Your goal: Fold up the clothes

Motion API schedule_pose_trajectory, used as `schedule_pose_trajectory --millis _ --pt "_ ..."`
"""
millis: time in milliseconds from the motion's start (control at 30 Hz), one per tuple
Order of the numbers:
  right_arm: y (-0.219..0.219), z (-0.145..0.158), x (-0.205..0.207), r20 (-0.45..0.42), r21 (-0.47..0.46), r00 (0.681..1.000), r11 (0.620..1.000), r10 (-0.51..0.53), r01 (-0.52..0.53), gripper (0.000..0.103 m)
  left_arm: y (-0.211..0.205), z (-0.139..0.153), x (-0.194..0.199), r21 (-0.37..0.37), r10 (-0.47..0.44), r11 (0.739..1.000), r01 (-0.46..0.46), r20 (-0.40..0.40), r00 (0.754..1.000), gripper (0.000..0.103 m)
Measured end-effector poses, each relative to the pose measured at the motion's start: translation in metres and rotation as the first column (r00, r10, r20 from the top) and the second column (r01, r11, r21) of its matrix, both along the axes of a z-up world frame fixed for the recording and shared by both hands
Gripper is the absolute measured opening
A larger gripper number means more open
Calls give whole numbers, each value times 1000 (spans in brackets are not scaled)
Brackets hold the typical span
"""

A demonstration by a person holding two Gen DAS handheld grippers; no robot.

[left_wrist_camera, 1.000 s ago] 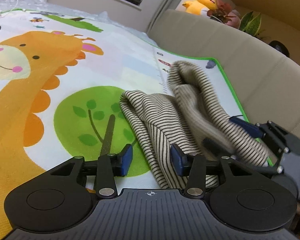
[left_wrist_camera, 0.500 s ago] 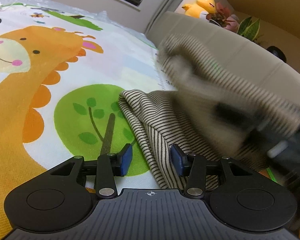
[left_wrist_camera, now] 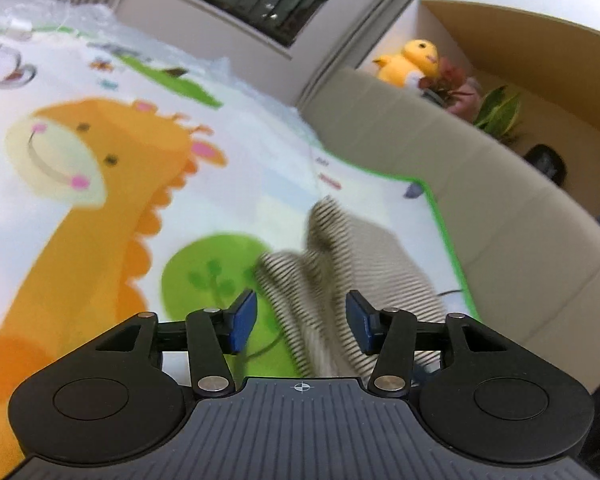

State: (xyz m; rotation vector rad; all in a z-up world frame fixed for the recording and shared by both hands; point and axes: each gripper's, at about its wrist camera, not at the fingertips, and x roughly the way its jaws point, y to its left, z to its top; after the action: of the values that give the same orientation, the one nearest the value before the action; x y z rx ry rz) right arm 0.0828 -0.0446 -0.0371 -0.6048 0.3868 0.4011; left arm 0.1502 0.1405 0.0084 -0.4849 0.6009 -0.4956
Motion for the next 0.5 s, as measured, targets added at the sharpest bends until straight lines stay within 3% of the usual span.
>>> schedule_pose_trajectory --millis 133,233,267,367,433,500 --pt "1 2 -7 23 -34 999 999 25 -24 33 -39 13 10 67 -89 994 87 22 996 66" --pt "-23 16 -15 -13 27 998 997 67 -67 39 -74 -1 25 197 -87 976 88 -14 996 62" --pt "-32 22 -17 -30 52 996 995 82 -80 43 -83 -7 30 237 -81 968 85 -28 996 65" --pt "-75 41 -21 -95 154 993 987 71 -56 67 -80 -20 35 184 -76 979 83 -45 996 67" --pt "-105 53 -18 -141 254 989 967 36 1 69 -78 -22 33 183 -79 979 85 -42 996 68" --pt "-136 61 -7 -189 384 981 917 -33 105 78 -74 -23 29 189 -79 978 85 -39 996 69"
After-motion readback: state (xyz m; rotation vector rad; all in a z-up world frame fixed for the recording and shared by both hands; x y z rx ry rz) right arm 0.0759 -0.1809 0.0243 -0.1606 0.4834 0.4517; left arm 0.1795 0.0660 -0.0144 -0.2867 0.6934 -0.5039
